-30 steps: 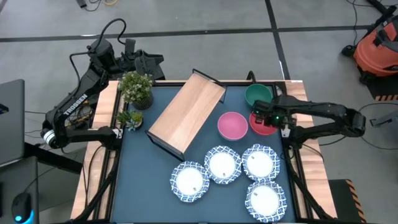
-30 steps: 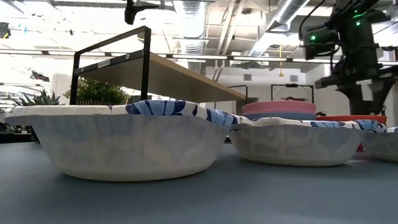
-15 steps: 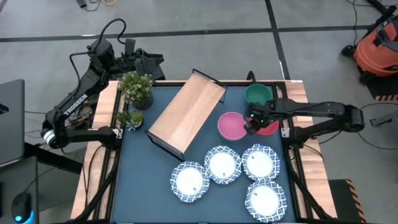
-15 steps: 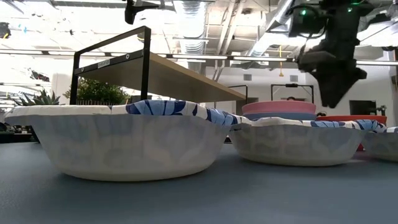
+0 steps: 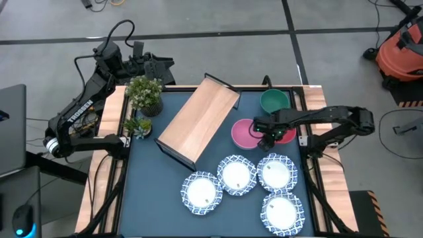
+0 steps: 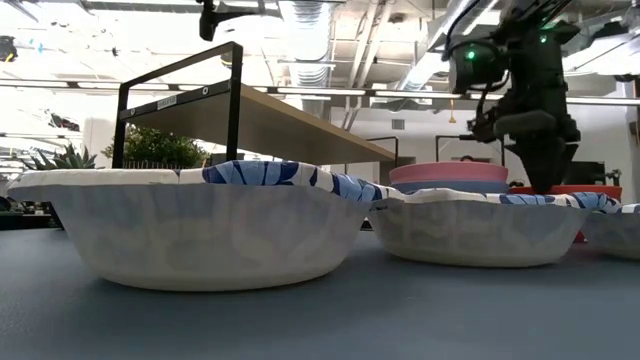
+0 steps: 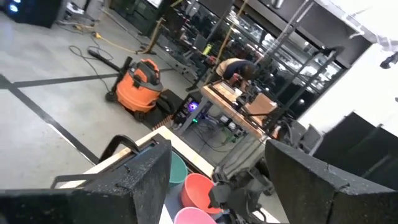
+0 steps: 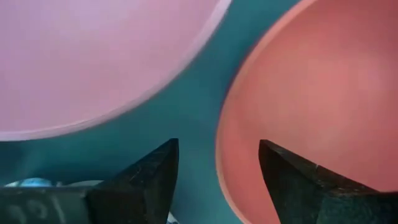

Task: Place and stack bowls onto a shelf
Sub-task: Put the orange bowl on the shelf

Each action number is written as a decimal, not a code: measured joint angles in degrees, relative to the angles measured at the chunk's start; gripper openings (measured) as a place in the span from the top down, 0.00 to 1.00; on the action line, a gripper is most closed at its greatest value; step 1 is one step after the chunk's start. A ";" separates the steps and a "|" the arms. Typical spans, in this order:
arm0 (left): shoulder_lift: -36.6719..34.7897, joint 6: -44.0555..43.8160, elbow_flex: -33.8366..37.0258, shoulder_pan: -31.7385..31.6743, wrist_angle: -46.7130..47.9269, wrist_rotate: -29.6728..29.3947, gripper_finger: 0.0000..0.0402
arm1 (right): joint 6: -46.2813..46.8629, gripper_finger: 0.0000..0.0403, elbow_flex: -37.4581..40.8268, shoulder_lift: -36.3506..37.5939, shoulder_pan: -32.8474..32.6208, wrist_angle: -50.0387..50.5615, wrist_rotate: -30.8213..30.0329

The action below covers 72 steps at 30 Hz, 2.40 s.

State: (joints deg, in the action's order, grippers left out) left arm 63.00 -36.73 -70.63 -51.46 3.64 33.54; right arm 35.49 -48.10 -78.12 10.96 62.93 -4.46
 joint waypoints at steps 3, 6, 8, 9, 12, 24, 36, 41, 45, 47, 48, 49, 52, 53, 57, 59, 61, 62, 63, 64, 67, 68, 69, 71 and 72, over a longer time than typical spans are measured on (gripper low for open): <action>0.00 0.00 0.00 0.00 0.00 -1.27 0.39 | 0.15 0.43 0.00 -2.45 -0.01 0.97 -0.20; 0.00 -0.26 0.00 0.00 -0.01 -1.87 0.39 | 0.46 0.51 0.00 -3.62 -0.68 2.05 -1.24; 0.00 -0.42 0.00 0.00 -0.02 -2.15 0.39 | 1.14 0.59 0.00 -3.70 -1.03 2.82 -1.47; 0.00 -0.49 0.00 0.00 -0.02 -2.39 0.39 | 1.91 0.64 0.00 -3.70 -1.14 3.19 -1.47; -0.01 -0.57 0.00 0.02 -0.02 -2.81 0.39 | 4.95 0.81 0.00 -3.54 -1.09 5.13 -1.42; 0.00 -1.03 0.00 0.02 -0.07 -4.44 0.39 | 7.62 0.93 -6.67 -1.95 -1.62 11.49 2.88; 0.00 -1.42 0.00 0.02 -0.11 -4.44 0.39 | 8.29 0.93 -27.27 5.46 0.96 22.21 0.38; 0.00 -1.98 0.00 0.02 -0.11 -4.44 0.39 | -1.76 0.93 -37.64 5.27 3.34 16.45 -6.09; 0.00 -2.10 0.00 0.02 -0.07 -4.39 0.39 | -18.19 0.93 -45.05 1.93 6.30 8.29 -7.37; 0.00 -2.10 0.00 -0.02 -0.09 -3.76 0.39 | -26.14 0.93 -48.60 -0.90 7.78 5.87 -7.35; 0.00 -2.12 0.00 -0.02 -0.09 -3.43 0.39 | -30.31 0.93 -50.37 -2.61 8.54 5.08 -7.31; 0.00 -2.21 0.00 -0.02 -0.07 -3.12 0.39 | -34.50 0.93 -52.31 -4.36 9.23 4.97 -7.25; 0.00 -2.70 0.00 -0.02 -0.07 -2.33 0.39 | -46.16 0.93 -57.78 -10.04 10.78 5.18 -7.24; 0.00 -2.86 0.00 0.00 -0.10 -2.28 0.39 | -49.33 0.93 -59.59 -11.96 11.14 5.22 -7.26; 0.00 -2.49 0.00 -0.02 -0.09 -2.30 0.39 | -58.99 0.93 -65.92 -18.97 11.69 5.14 -4.90; 0.00 -2.47 0.00 -0.02 -0.07 -2.30 0.39 | -62.56 0.93 -68.25 -22.10 11.53 5.13 -3.98; 0.00 -2.45 0.00 0.00 -0.04 -2.30 0.39 | -65.85 0.93 -69.94 -25.09 10.96 5.22 -3.92; 0.00 -2.45 0.00 -0.02 -0.04 -2.28 0.39 | -67.45 0.93 -70.51 -26.42 10.63 5.26 -3.86; 0.00 -2.41 0.00 -0.02 -0.01 -2.28 0.39 | -68.95 0.93 -70.89 -27.58 10.24 5.34 -3.65; 0.00 -2.41 0.00 0.00 0.14 -2.28 0.39 | -70.33 0.93 -71.21 -28.61 9.73 5.45 -3.29; 0.00 -2.31 0.00 -0.02 1.00 -2.28 0.39 | -73.48 0.93 -71.60 -31.12 8.39 5.40 -2.89; 0.00 -2.29 0.00 -0.02 1.46 -2.29 0.39 | -74.48 0.93 -71.63 -31.80 7.98 5.54 -2.82; 0.00 -2.28 0.00 -0.02 1.95 -2.28 0.39 | -75.46 0.93 -71.65 -32.40 7.61 5.78 -2.64; 0.00 -2.04 0.00 -0.02 2.77 -2.32 0.39 | -77.00 0.93 -71.65 -33.36 7.02 6.55 -2.57; 0.00 -1.73 0.00 -0.01 3.36 -2.42 0.39 | -77.59 0.93 -71.65 -33.89 6.88 6.70 -2.54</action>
State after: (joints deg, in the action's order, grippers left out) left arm 63.00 -38.46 -70.63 -51.47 7.00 31.13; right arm -42.10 -119.74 -112.01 17.84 69.63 -7.01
